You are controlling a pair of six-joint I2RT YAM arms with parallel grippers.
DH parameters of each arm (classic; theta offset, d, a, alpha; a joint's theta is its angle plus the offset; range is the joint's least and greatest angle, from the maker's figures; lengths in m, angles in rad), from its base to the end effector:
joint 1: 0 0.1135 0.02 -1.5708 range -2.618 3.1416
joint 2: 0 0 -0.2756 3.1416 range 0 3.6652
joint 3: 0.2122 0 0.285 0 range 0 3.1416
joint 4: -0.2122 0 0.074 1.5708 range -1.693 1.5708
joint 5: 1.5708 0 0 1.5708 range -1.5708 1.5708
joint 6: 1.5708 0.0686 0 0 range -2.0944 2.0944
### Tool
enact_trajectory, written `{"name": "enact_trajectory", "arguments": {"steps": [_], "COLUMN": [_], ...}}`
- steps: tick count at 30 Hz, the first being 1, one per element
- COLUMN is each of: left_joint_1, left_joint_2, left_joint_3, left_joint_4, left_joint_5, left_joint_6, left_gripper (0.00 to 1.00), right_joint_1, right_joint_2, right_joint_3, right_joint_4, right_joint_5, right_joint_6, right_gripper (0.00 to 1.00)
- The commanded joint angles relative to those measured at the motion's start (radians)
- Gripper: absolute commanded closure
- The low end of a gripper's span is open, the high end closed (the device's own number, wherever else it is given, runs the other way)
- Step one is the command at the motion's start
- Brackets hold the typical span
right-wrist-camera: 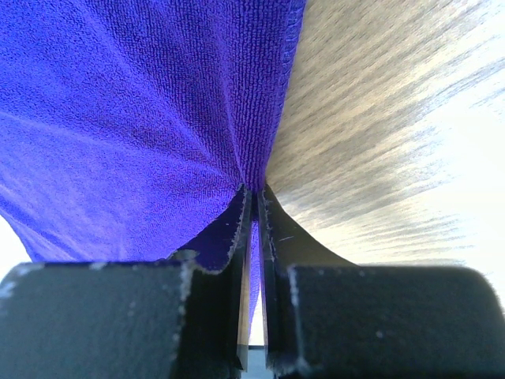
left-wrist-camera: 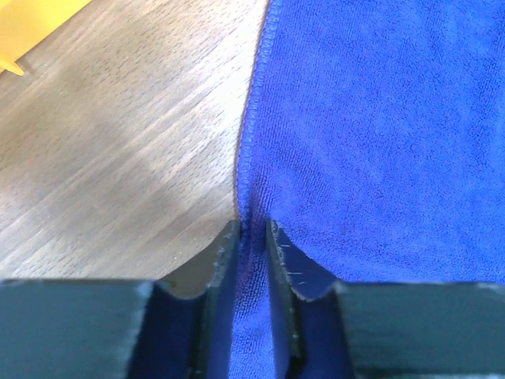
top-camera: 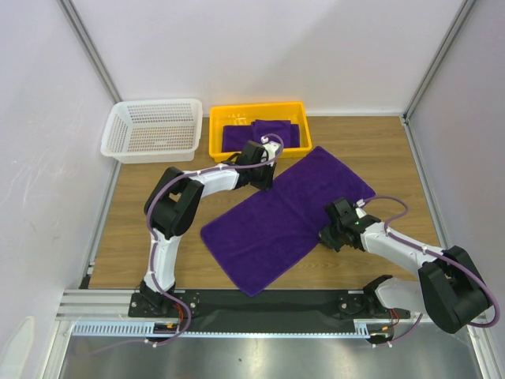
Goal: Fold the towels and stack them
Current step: Fold the towel
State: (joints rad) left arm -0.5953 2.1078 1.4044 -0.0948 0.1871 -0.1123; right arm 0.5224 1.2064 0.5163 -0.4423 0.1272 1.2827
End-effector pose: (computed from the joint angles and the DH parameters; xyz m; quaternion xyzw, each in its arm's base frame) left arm 0.4159 -0.2971 0.1146 0.2547 0.8871 -0.2111 0.3219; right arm 0.2081 0.1098 0.1113 0.3743 0.8994 0.1319 0.1832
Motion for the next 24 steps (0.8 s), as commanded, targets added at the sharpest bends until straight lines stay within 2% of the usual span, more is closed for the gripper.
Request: {"name": "enact_trajectory", "arguments": {"steps": [1,2,5,12,24], "left_joint_1": [-0.006,-0.006,-0.006,-0.006,-0.006], "left_joint_2": [0.004,0.000,-0.012,-0.065,-0.261], "left_joint_3": [0.031,0.031,0.033,0.030,0.062], "left_joint_4": [0.024,0.029,0.040,0.064,0.003], "left_joint_5": [0.005,0.000,-0.011,-0.028,-0.077], "left_joint_6": [0.014,0.017,0.023,0.033,0.060], "left_gripper": [0.79,0.81,0.99,1.00,1.00], "right_joint_1": [0.004,0.004,0.004,0.004,0.005], "right_joint_2": [-0.013,-0.013,-0.022,-0.082,-0.260], "right_joint_3": [-0.015,-0.013,-0.012,0.013,0.226], "right_joint_4": [-0.053,-0.055,-0.067,-0.124,-0.343], "right_joint_5": [0.035,0.037,0.043,0.069,0.181], "right_joint_6": [-0.008,-0.008,-0.008,-0.013,-0.074], "right_gripper": [0.99,1.00,1.00,1.00,1.00]}}
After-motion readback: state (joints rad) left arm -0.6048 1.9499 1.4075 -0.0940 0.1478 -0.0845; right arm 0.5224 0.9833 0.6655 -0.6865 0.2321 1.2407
